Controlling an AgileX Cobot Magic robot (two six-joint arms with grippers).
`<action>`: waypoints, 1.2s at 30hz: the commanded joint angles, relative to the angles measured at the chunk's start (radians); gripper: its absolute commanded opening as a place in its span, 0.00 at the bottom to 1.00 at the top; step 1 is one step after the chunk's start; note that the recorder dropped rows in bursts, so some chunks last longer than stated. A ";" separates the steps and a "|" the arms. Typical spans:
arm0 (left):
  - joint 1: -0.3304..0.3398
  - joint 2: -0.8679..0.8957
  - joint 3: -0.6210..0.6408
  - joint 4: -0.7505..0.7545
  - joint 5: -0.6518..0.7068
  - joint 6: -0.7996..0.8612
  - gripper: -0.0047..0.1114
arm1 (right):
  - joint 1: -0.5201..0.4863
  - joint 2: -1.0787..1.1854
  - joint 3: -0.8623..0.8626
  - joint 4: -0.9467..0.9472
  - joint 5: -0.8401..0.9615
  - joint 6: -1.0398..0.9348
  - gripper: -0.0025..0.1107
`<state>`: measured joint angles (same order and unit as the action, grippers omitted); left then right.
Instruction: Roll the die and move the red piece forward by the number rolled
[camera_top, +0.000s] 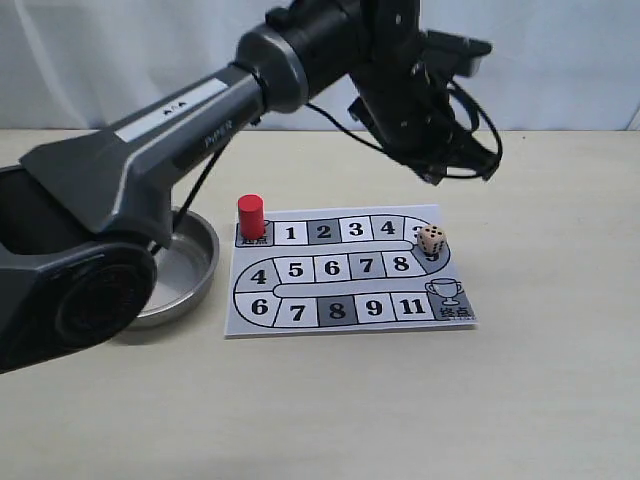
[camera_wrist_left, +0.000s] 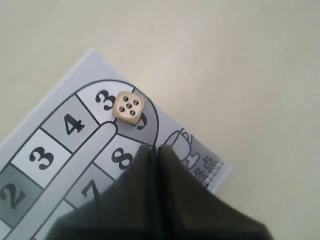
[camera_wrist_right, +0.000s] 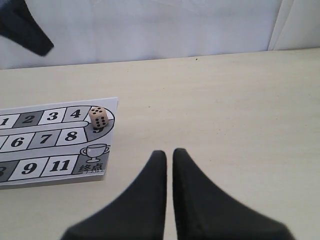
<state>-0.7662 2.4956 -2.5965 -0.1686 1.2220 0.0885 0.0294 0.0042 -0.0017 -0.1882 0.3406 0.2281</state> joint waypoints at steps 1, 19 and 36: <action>0.002 -0.096 -0.008 -0.001 -0.001 -0.034 0.04 | -0.004 -0.004 0.002 0.001 0.001 0.005 0.06; 0.438 -1.210 1.396 0.039 -0.376 -0.044 0.04 | -0.004 -0.004 0.002 0.218 -0.489 0.005 0.06; 0.649 -2.280 2.268 0.062 -0.987 -0.172 0.04 | 0.103 1.050 -0.825 0.261 -0.297 0.125 0.06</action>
<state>-0.1170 0.3150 -0.3850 -0.1106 0.3022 -0.0706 0.0829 0.8956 -0.6867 0.1434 -0.1475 0.3511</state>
